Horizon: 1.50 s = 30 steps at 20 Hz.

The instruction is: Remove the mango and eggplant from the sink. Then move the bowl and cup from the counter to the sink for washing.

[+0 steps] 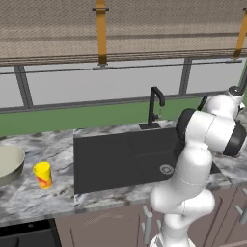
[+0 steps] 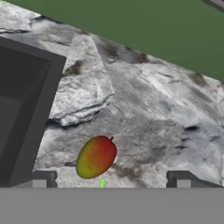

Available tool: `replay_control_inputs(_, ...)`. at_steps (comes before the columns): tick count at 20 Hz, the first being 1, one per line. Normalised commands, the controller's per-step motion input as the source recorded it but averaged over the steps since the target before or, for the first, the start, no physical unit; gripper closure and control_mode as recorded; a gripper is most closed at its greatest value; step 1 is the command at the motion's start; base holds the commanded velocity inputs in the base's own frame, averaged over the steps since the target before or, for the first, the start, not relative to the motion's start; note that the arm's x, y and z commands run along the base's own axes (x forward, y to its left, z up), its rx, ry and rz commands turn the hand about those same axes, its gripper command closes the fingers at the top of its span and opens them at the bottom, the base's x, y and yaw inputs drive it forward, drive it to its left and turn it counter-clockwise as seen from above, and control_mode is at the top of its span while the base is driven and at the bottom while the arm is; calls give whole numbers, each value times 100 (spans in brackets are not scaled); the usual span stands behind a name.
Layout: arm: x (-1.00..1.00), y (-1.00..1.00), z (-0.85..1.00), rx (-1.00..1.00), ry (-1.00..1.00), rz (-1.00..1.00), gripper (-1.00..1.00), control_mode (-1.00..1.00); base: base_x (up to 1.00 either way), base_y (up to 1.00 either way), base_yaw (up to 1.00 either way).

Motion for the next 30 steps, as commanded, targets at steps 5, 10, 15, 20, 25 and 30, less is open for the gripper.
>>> replay_control_inputs(5, -33, 25, 40, 1, 20, 0, -100, -100, 0, 0, 0)
replay_control_inputs(10, -35, 32, 35, 1, 9, -1, -100, -100, 0, 0, 0)
replay_control_inputs(15, -35, 33, 22, 9, 1, -3, -100, -100, 0, 0, 0)
replay_control_inputs(20, -35, 34, 15, 15, 0, -4, -100, -100, 0, 0, 0)
replay_control_inputs(25, -36, 40, 12, 15, 0, -7, -100, -100, 0, 0, 0)
replay_control_inputs(30, -31, 44, 12, 1, -11, -14, -100, -100, 0, 0, 0)
